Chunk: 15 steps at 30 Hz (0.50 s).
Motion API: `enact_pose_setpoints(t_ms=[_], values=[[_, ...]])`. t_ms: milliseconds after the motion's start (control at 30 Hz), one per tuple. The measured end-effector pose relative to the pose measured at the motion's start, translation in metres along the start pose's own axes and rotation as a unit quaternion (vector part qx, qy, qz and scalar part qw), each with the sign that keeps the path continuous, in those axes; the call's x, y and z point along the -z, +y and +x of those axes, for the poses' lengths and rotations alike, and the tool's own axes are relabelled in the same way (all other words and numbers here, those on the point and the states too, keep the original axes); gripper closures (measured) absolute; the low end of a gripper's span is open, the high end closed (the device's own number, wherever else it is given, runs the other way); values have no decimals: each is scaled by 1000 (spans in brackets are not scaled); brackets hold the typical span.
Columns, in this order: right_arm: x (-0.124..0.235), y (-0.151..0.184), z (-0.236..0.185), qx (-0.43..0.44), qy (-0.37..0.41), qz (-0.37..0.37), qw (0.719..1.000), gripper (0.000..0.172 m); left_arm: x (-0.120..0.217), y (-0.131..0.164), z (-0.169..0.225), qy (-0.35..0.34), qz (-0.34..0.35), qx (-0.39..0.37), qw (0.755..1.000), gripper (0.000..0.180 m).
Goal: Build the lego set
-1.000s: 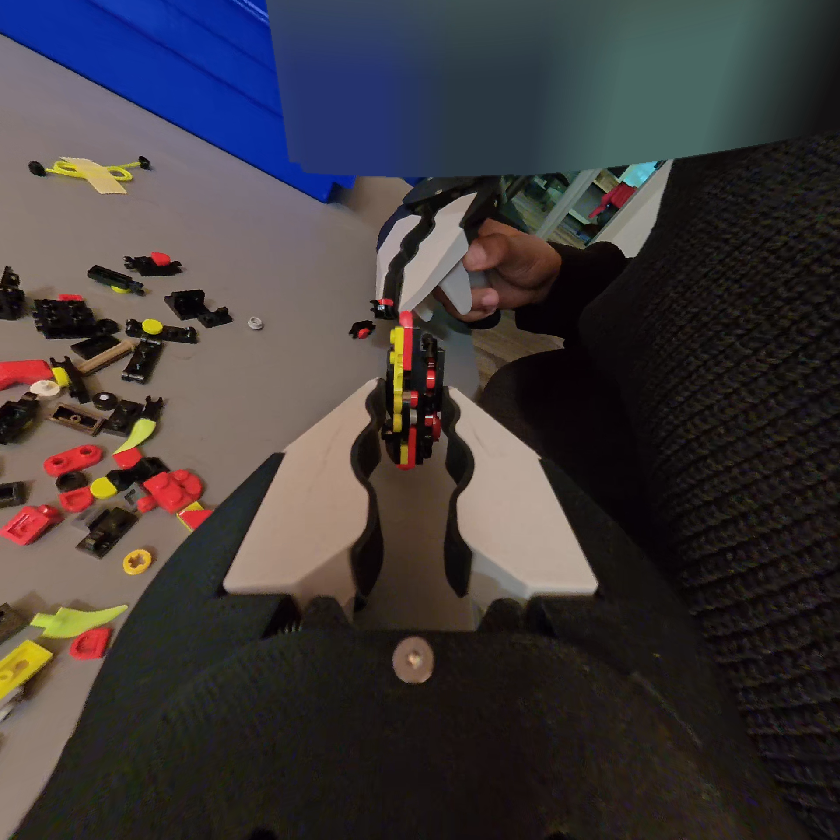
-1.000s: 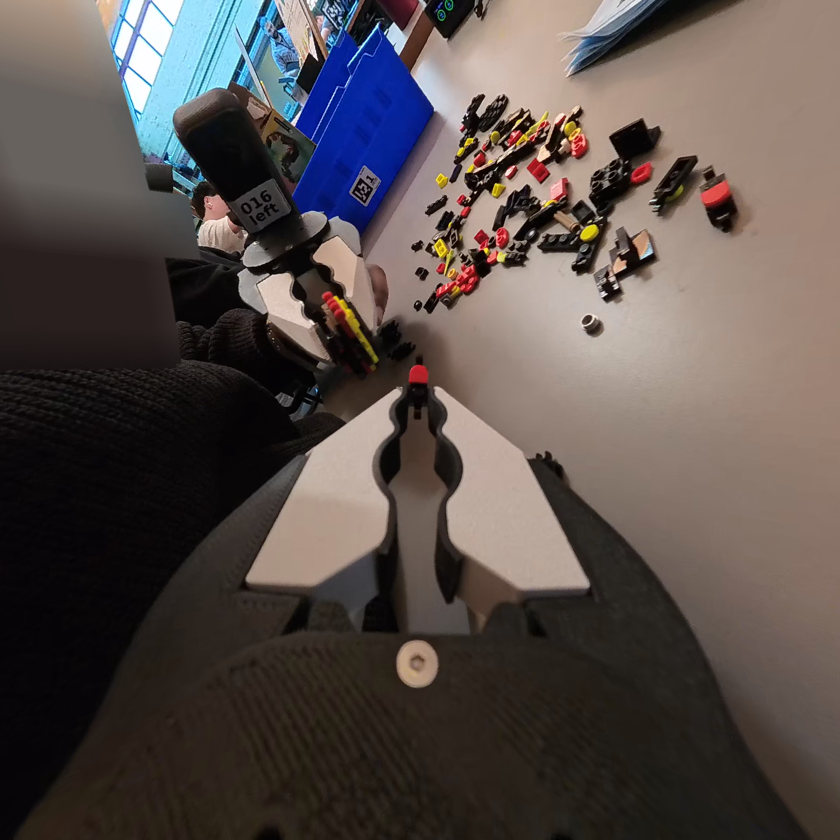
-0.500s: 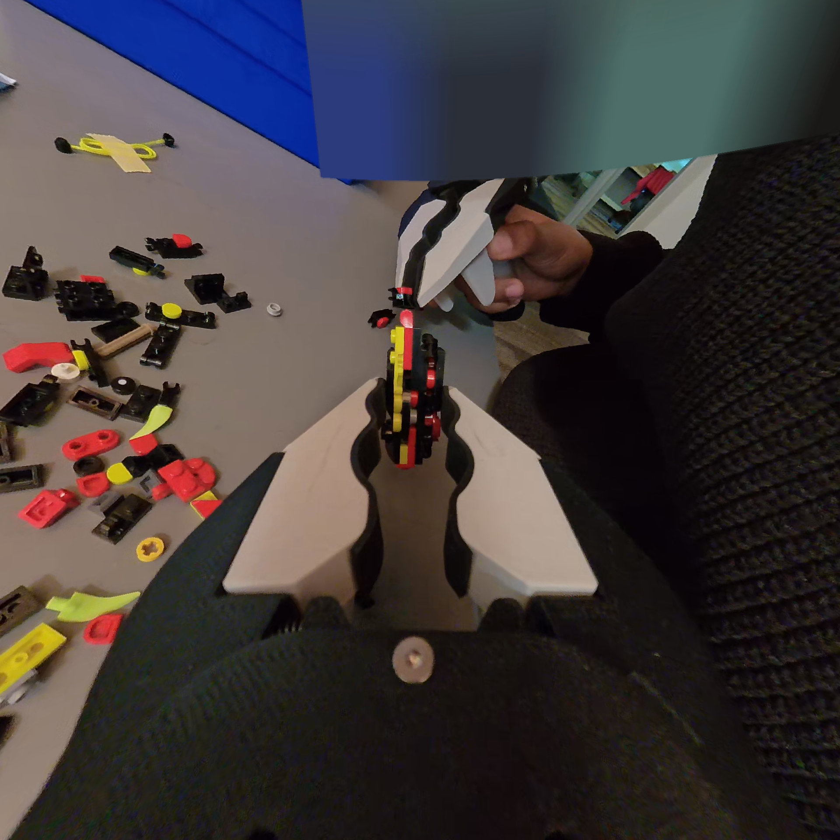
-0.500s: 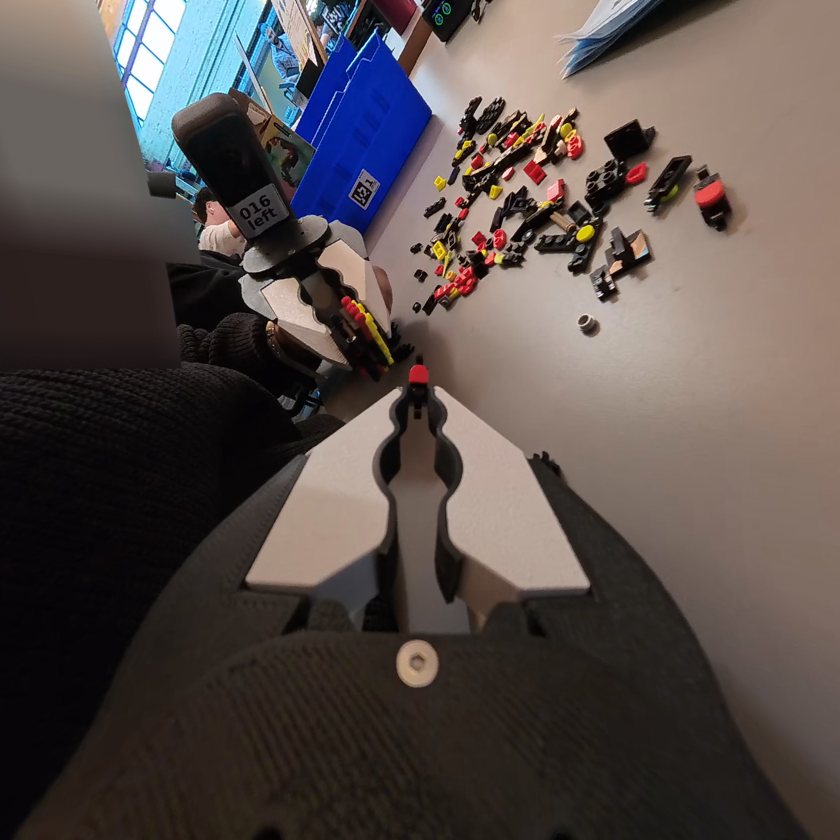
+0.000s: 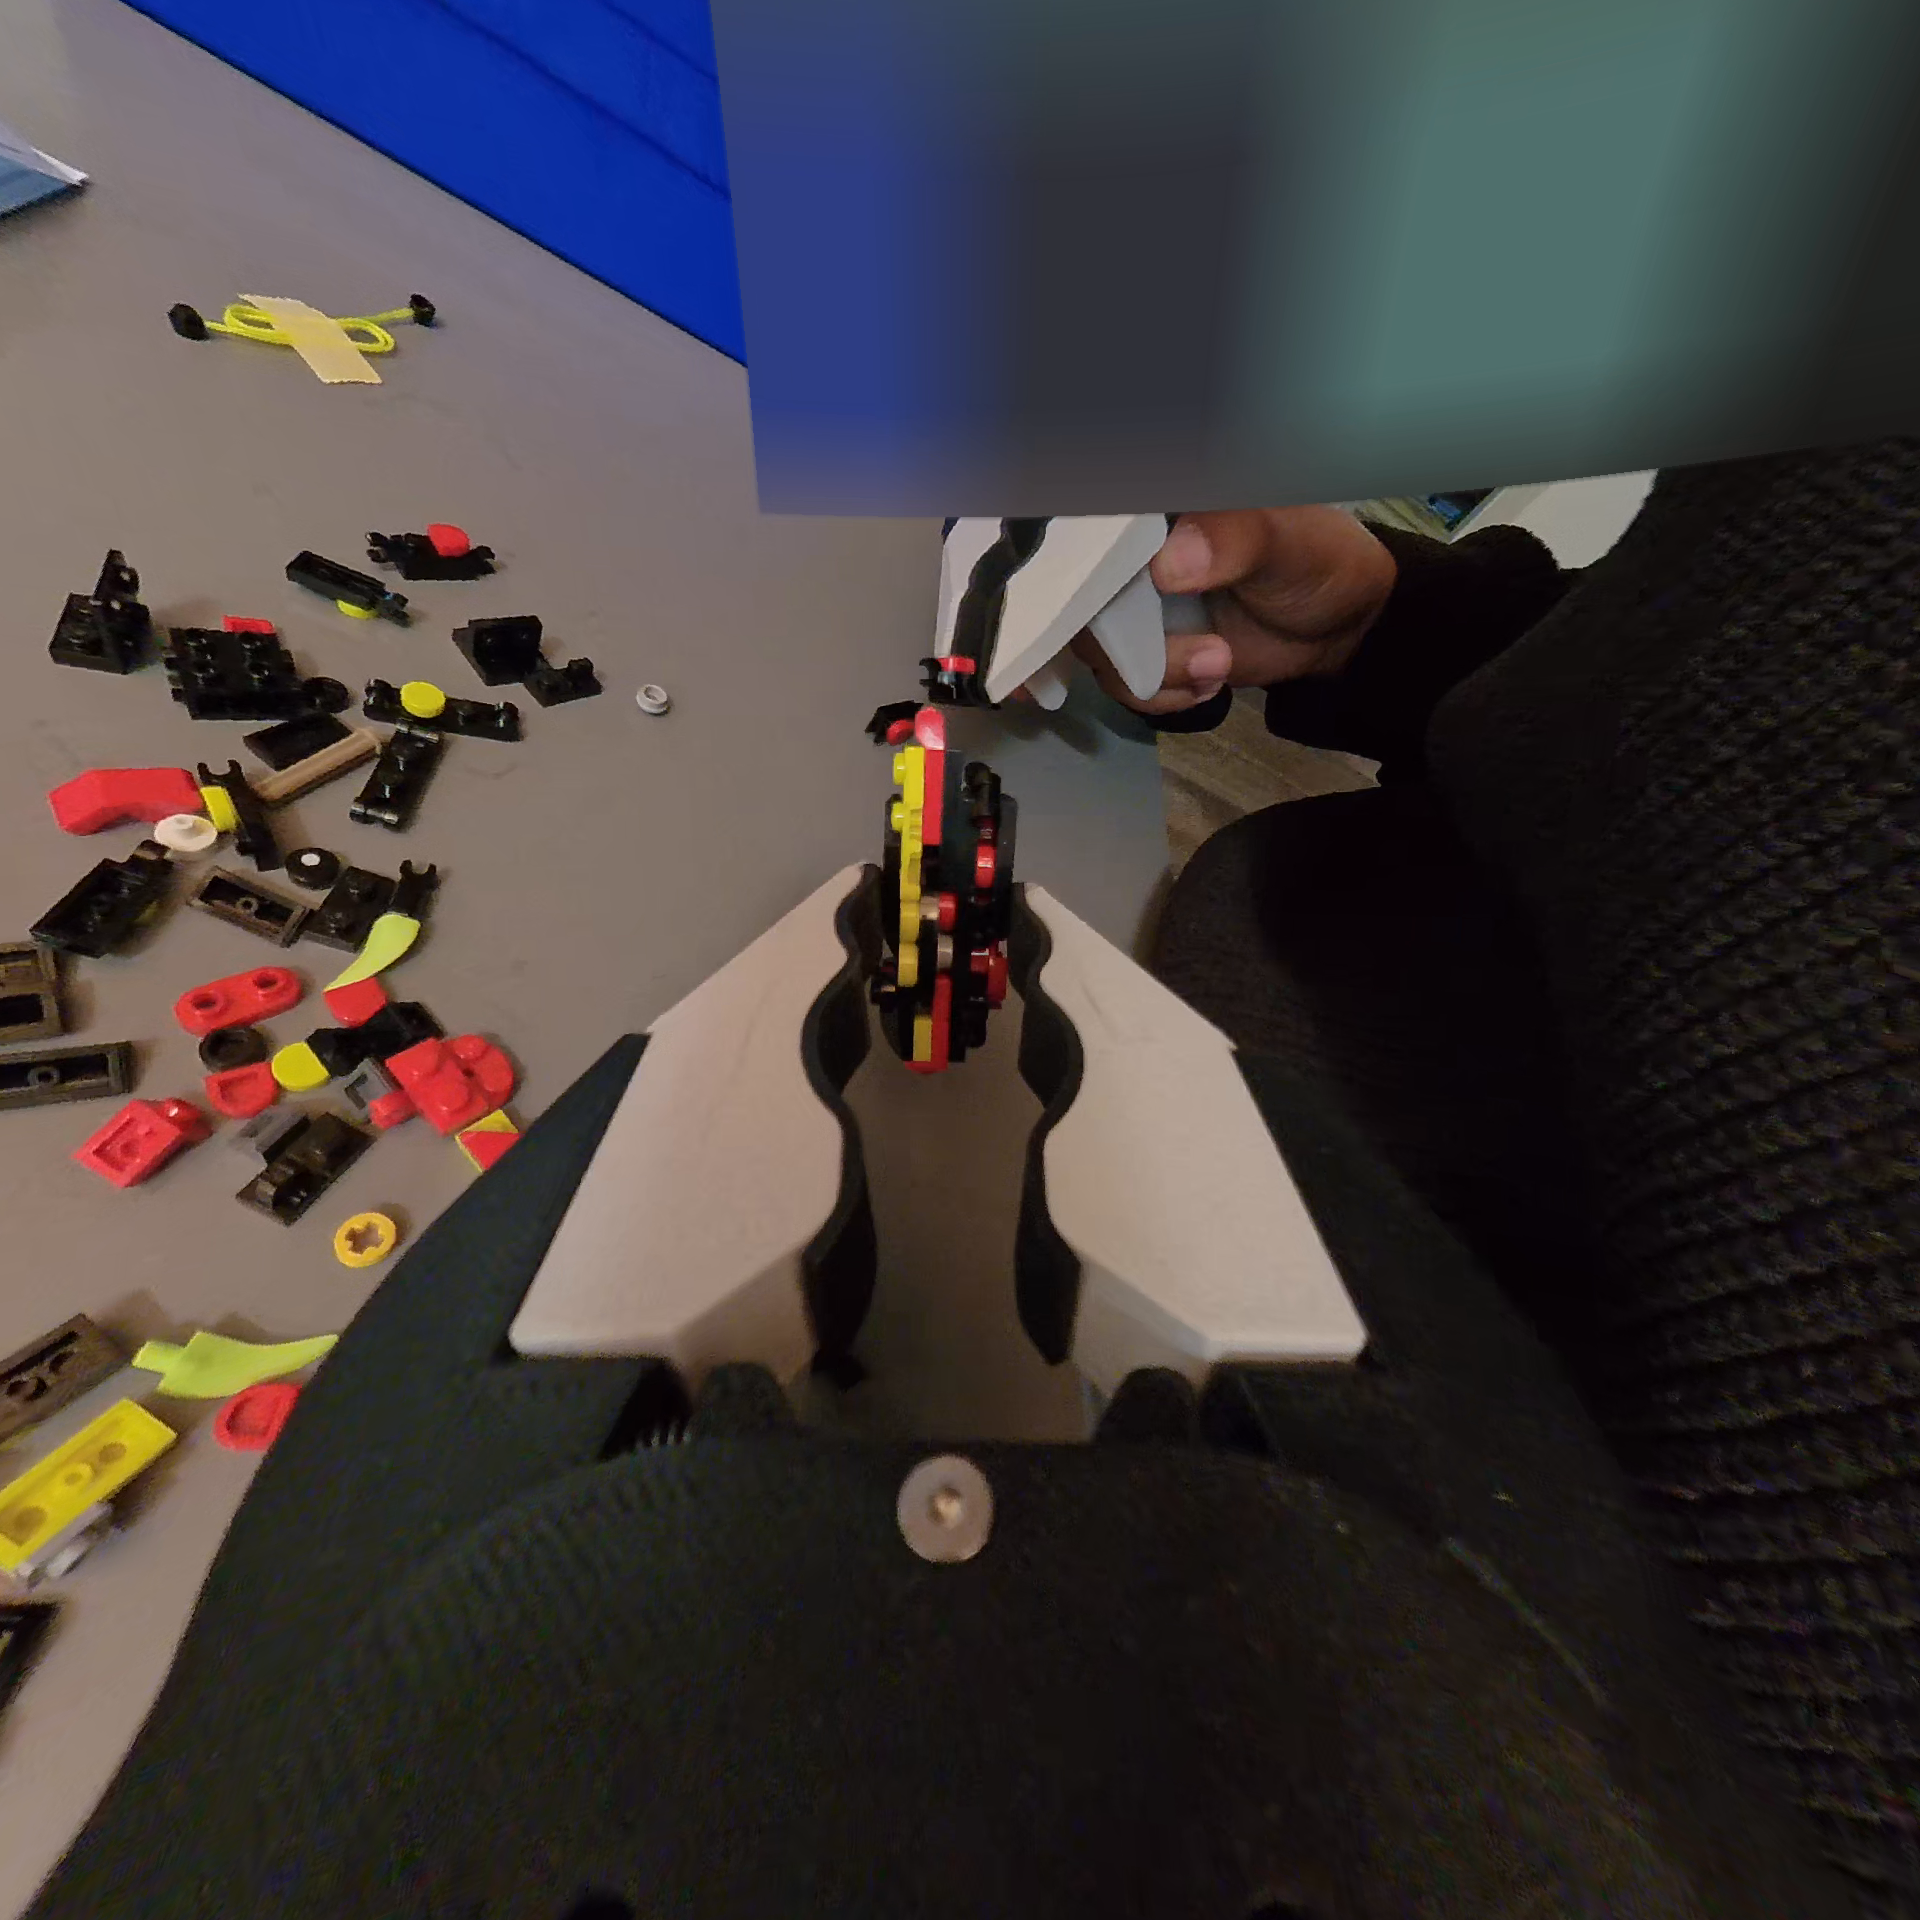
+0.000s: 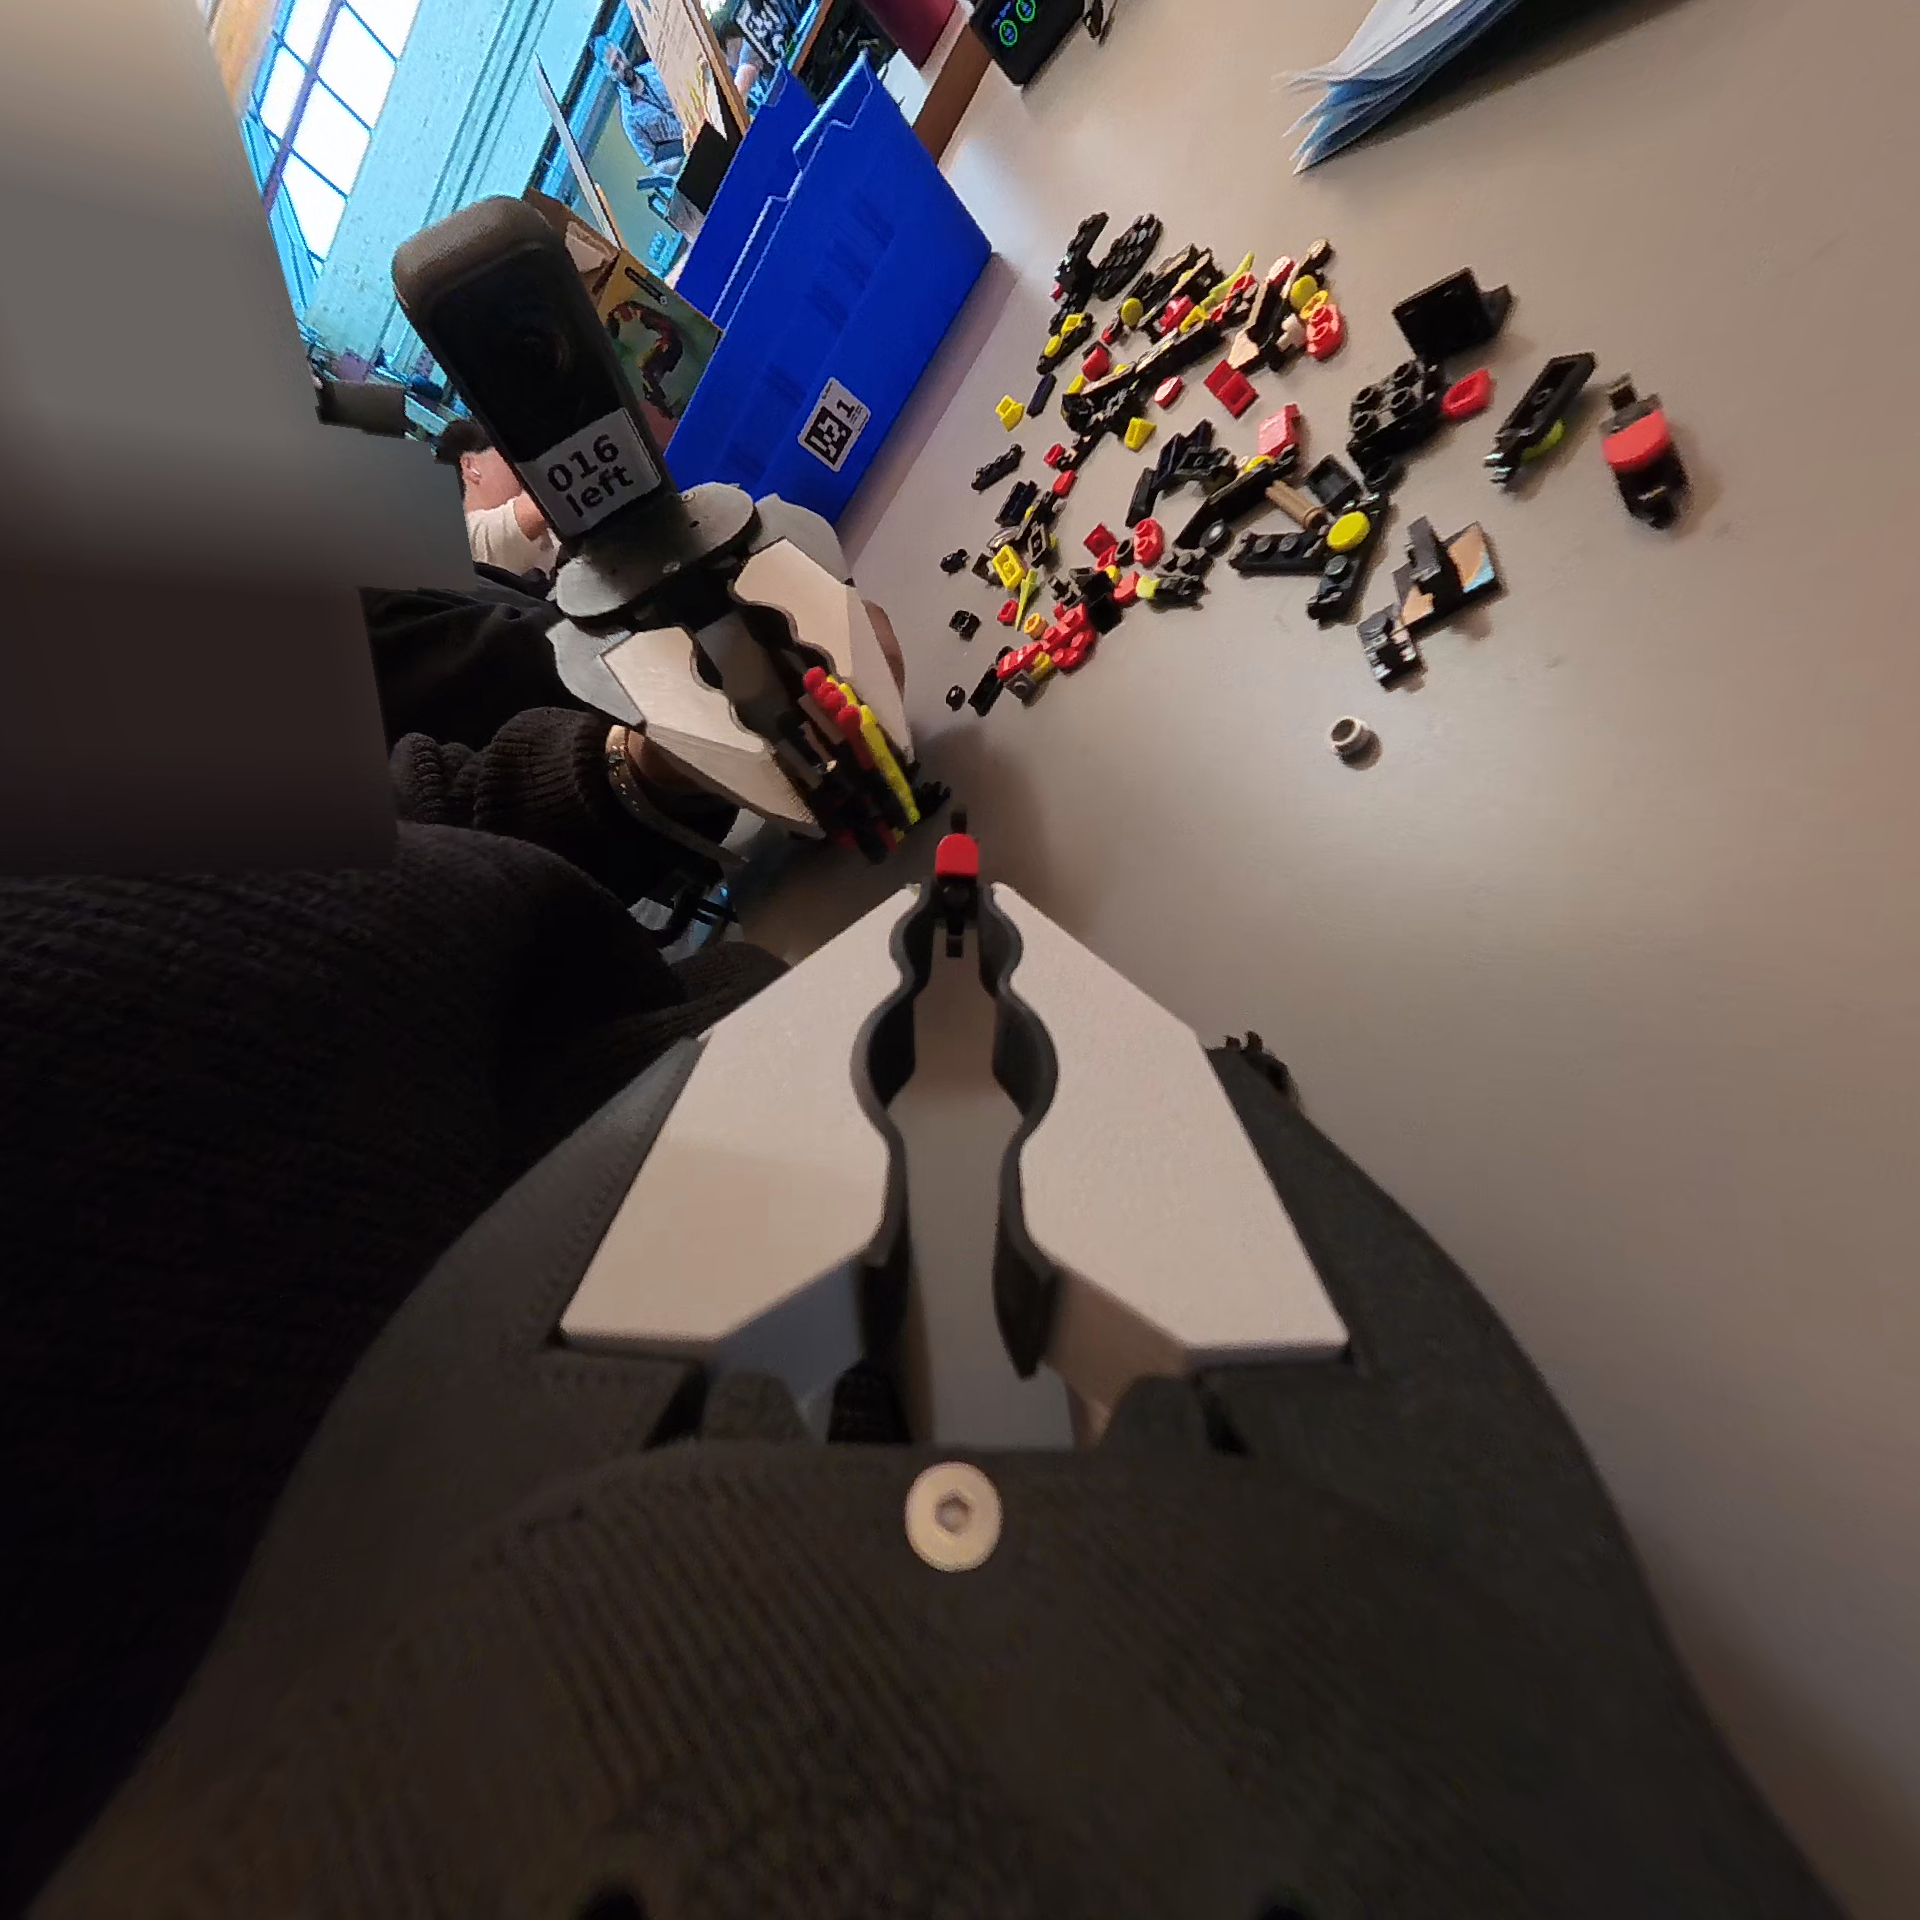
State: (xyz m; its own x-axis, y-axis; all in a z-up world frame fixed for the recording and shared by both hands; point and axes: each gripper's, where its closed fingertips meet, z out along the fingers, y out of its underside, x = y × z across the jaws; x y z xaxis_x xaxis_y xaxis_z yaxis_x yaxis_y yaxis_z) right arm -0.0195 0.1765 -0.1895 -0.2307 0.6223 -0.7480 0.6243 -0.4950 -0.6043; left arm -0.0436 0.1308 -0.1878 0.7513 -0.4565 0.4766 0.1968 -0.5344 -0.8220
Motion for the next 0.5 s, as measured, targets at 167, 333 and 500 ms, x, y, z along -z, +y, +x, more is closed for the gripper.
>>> enact_pose_setpoints(t_ms=[167,333,500], values=[[-1,5,-2,39,24,-18,999,166,-3,1,-7,-51,-14,-36,998,160],[0,9,-3,88,58,-32,994,166,-9,14,-17,-133,-71,-114,982,159],[2,13,-4,128,86,-46,987,166,-11,28,-31,-215,-140,-215,942,160]])
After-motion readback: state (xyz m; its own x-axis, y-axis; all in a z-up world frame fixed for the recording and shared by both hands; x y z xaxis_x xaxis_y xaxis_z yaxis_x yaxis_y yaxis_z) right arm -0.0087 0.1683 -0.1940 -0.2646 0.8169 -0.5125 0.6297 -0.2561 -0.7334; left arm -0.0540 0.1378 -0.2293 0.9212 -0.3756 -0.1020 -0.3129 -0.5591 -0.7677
